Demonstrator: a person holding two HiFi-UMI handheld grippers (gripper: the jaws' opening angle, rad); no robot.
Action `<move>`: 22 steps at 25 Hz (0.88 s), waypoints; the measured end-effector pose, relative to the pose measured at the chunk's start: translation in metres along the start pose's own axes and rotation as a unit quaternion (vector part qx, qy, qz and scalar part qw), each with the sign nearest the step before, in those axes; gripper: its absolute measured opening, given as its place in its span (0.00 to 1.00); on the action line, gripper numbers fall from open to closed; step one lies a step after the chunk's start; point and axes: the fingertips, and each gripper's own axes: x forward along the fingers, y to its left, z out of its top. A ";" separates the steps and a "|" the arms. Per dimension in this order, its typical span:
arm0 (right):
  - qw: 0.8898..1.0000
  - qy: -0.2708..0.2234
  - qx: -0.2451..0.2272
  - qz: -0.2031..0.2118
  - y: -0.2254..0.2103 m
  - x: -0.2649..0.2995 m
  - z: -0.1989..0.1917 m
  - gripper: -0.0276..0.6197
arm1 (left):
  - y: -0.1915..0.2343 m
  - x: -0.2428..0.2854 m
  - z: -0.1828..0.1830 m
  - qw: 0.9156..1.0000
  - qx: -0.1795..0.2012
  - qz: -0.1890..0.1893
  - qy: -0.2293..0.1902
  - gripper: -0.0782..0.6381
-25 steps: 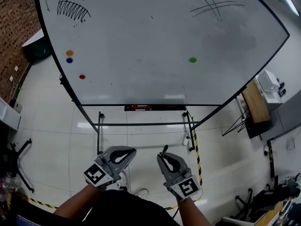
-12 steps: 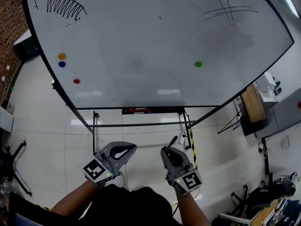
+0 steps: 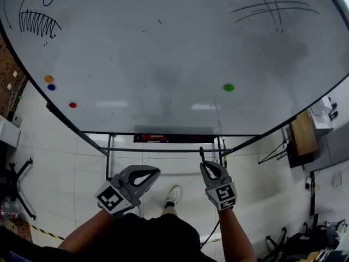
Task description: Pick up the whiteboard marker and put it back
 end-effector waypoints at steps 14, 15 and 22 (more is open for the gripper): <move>0.912 0.235 -0.309 0.131 -0.145 0.104 -0.156 0.08 | 0.020 0.107 -0.031 0.995 -0.014 0.090 0.038 0.11; 0.900 0.249 -0.329 0.137 -0.151 0.108 -0.165 0.08 | 0.022 0.106 -0.033 0.995 -0.017 0.093 0.040 0.11; 0.850 0.323 -0.391 0.145 -0.173 0.128 -0.201 0.08 | 0.035 0.102 -0.038 0.993 -0.027 0.103 0.045 0.11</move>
